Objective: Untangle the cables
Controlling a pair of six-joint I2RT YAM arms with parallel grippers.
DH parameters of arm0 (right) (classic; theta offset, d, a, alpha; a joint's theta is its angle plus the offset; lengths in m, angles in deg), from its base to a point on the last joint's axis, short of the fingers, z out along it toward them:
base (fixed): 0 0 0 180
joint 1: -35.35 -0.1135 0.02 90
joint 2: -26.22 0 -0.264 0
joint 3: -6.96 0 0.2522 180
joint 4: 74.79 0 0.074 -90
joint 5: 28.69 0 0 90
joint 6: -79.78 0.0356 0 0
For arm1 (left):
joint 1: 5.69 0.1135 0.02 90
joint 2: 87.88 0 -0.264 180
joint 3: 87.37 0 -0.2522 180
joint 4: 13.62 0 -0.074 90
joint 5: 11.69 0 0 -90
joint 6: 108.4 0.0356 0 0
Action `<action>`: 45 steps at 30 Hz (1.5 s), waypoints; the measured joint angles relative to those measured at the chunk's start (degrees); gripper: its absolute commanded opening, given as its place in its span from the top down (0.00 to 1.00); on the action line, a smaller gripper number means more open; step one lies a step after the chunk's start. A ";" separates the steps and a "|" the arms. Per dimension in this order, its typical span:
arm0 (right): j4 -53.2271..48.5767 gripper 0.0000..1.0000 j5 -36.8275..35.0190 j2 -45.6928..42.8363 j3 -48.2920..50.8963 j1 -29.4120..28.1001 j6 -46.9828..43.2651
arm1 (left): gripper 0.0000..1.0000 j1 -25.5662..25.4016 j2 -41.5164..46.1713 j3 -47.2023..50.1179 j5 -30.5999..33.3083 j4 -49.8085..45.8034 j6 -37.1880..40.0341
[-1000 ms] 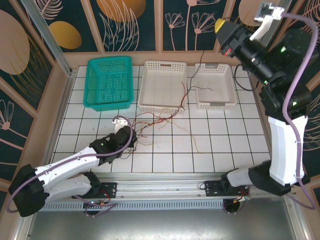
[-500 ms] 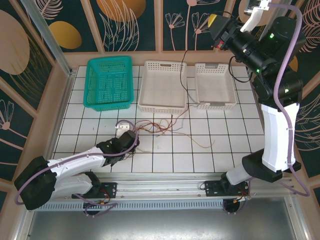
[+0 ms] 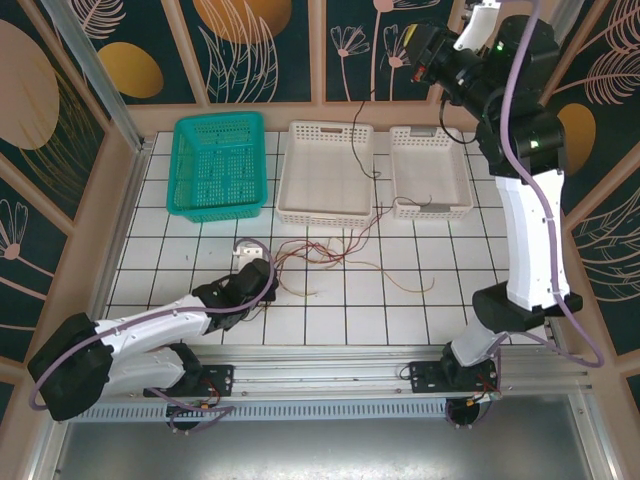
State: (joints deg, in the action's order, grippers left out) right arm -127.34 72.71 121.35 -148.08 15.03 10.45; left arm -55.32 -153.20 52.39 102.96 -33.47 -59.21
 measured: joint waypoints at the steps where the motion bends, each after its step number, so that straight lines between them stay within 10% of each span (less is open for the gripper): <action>1: 0.31 1.00 0.50 0.66 0.00 0.15 -0.02 | 1.00 0.00 -0.11 0.39 -0.31 0.33 -0.02; 34: 15.21 1.00 -1.33 18.99 33.22 -4.52 -2.34 | 1.00 0.00 7.39 1.64 -7.74 3.34 -2.86; 45: 4.09 0.74 -3.89 27.43 24.52 -5.29 -2.54 | 1.00 -0.04 8.07 1.57 -7.96 3.32 -3.04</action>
State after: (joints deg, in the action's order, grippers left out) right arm -123.25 68.81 148.78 -123.55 9.74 7.91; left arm -55.36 -145.13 53.96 95.00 -30.14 -62.25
